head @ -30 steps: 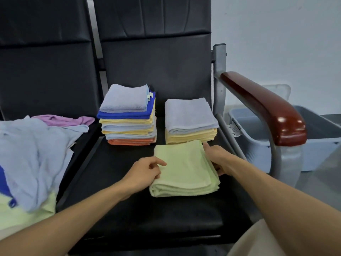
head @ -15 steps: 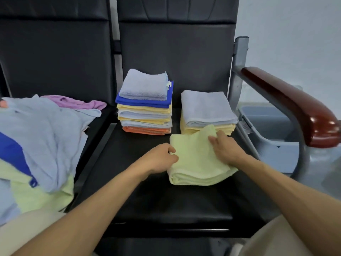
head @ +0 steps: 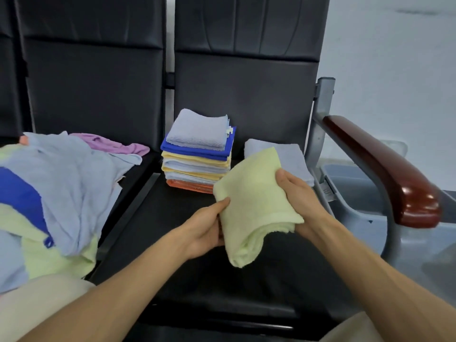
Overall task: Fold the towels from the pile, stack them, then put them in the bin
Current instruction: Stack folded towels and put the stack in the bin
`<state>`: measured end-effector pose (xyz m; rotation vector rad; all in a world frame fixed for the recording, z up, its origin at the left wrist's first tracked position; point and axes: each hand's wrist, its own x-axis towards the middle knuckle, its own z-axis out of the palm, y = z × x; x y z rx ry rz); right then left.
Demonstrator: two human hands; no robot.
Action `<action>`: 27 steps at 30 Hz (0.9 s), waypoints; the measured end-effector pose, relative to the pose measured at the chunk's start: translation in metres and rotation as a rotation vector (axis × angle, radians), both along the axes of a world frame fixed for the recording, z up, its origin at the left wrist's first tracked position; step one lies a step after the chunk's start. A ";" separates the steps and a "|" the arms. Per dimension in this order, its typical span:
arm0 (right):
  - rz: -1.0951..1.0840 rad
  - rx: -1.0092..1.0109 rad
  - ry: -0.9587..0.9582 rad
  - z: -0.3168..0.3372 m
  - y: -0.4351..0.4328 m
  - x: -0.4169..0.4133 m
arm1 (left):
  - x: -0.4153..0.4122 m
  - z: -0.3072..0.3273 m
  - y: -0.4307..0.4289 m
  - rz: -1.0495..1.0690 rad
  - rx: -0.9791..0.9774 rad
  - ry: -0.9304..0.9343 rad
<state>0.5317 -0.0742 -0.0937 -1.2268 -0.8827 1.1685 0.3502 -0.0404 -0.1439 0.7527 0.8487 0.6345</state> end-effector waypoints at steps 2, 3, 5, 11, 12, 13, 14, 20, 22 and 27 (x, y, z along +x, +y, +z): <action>0.029 -0.044 0.123 0.001 -0.001 0.007 | -0.001 0.008 0.002 0.034 0.033 -0.078; 0.051 -0.046 0.158 0.001 -0.002 0.013 | -0.002 0.011 0.003 0.023 0.069 -0.088; 0.089 -0.026 0.123 0.000 -0.004 0.022 | -0.003 0.017 0.007 -0.033 0.187 -0.047; 0.039 -0.029 -0.339 -0.008 -0.001 0.036 | 0.010 0.039 0.027 -0.048 0.502 0.317; -0.009 -0.017 -0.413 -0.006 0.004 0.040 | 0.015 0.043 0.032 -0.050 0.531 0.334; -0.050 -0.006 -0.497 -0.002 0.010 0.045 | 0.020 0.046 0.038 -0.051 0.560 0.351; -0.083 0.004 -0.564 0.003 0.018 0.052 | 0.026 0.051 0.047 -0.050 0.587 0.364; -0.177 -0.027 -0.807 0.028 0.080 0.087 | 0.067 0.061 0.102 0.019 0.774 0.529; -0.216 -0.018 -0.882 0.031 0.104 0.097 | 0.082 0.062 0.126 0.072 0.848 0.611; -0.272 -0.036 -1.059 0.022 0.144 0.112 | 0.115 0.055 0.169 0.157 0.824 0.625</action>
